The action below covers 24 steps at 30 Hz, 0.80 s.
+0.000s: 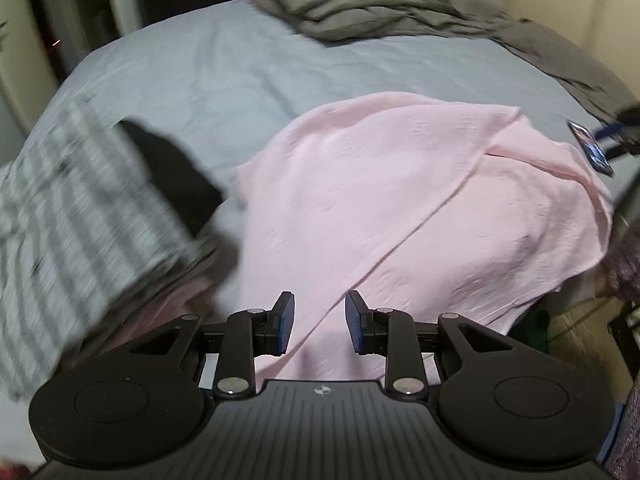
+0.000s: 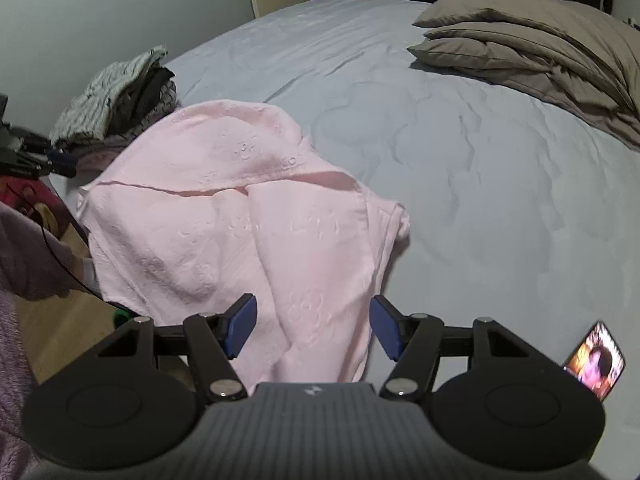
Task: Fold clothes
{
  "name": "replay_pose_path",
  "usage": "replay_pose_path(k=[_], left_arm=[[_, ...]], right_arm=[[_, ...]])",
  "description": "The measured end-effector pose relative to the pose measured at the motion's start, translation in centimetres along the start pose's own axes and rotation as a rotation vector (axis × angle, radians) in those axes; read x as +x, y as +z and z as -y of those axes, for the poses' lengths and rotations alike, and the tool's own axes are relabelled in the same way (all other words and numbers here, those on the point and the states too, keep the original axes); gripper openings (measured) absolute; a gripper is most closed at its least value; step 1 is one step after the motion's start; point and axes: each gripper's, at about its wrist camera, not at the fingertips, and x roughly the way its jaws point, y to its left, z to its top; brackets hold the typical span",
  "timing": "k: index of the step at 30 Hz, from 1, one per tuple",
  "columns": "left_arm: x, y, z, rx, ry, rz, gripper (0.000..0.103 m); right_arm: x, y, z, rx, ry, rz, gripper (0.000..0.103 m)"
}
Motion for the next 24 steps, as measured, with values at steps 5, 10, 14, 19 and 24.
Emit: replay_pose_path(k=[5, 10, 14, 19, 24], left_arm=[[2.3, 2.1, 2.4, 0.106, -0.026, -0.031, 0.031], [4.1, 3.6, 3.7, 0.191, -0.037, -0.041, 0.041], [5.6, 4.6, 4.2, 0.224, -0.033, -0.057, 0.041], [7.3, 5.3, 4.3, 0.242, -0.041, -0.085, 0.042], [8.4, 5.2, 5.5, 0.285, -0.056, -0.108, 0.048]], right_arm=[[1.6, 1.8, -0.5, -0.037, -0.009, -0.029, 0.065], [3.5, 3.6, -0.9, -0.063, -0.017, -0.05, 0.065], [5.0, 4.9, -0.8, -0.072, -0.033, -0.064, 0.065], [6.3, 6.2, -0.2, -0.059, -0.048, -0.073, 0.065], [7.4, 6.7, 0.2, -0.036, -0.06, -0.086, 0.065]])
